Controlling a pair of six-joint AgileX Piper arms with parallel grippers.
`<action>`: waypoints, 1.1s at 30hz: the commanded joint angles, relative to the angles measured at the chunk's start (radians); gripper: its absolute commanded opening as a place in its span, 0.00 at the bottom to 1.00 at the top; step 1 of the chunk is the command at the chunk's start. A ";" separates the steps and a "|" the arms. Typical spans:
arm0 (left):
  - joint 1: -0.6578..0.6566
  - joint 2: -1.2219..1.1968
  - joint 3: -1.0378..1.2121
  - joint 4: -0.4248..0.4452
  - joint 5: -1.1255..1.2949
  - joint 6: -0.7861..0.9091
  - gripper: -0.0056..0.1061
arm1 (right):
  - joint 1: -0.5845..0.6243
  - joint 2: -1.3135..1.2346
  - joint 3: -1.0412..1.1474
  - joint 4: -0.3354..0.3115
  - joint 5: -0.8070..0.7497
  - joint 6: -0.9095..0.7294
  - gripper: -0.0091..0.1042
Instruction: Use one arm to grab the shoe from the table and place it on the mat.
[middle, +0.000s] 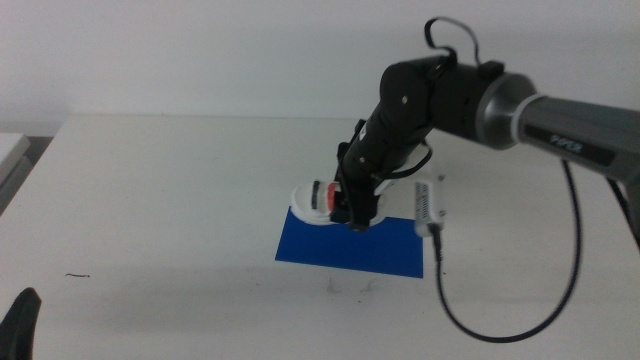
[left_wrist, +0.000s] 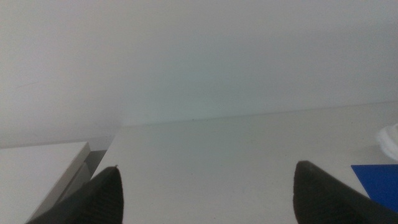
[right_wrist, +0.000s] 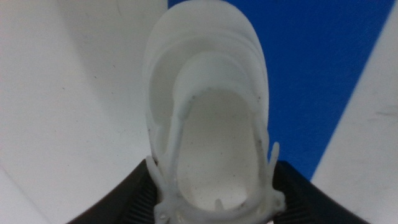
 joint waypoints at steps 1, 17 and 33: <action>0.000 0.005 0.001 -0.004 -0.011 -0.003 0.89 | -0.009 0.012 0.000 0.023 -0.044 0.020 0.06; 0.000 0.005 0.001 -0.004 -0.011 -0.003 0.89 | -0.031 0.057 0.000 0.026 0.078 0.020 0.06; 0.000 0.005 0.001 -0.004 -0.011 -0.003 0.89 | -0.031 0.085 0.000 0.082 0.020 0.020 0.65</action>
